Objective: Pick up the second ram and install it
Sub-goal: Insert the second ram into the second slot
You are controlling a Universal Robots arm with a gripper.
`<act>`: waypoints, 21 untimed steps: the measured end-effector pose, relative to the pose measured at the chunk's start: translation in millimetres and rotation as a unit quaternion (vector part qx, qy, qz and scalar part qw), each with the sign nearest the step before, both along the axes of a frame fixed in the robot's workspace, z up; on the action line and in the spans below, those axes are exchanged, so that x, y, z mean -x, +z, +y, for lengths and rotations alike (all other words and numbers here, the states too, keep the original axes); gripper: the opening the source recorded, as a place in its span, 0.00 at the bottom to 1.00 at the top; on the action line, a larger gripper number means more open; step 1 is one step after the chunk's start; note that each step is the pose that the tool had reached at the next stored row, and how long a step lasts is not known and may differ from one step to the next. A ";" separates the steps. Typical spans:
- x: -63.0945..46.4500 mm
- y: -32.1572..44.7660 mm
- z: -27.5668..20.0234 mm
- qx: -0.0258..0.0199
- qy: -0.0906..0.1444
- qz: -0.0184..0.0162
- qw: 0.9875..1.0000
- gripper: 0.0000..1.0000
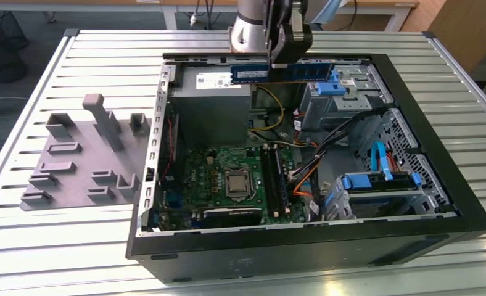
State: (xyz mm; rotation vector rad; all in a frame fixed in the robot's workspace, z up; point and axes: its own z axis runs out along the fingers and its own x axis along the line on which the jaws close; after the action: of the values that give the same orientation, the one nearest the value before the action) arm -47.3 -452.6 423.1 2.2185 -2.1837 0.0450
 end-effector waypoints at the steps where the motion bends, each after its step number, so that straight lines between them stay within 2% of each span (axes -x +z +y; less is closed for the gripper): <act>1: -0.1 0.0 0.0 0.000 0.000 0.000 1.000 0.14; 8: -0.5 -0.1 0.0 0.000 -0.003 0.000 1.000 0.14; 14: -0.5 -0.6 0.0 0.001 -0.029 0.000 1.000 0.14; 17: -0.5 -1.1 0.0 0.001 -0.047 0.000 0.999 0.14; 21: -0.5 -2.1 0.0 0.001 -0.076 0.000 0.997 0.14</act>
State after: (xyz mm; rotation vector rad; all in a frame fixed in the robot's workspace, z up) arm -46.8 -452.6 420.9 2.0451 -2.3425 0.0433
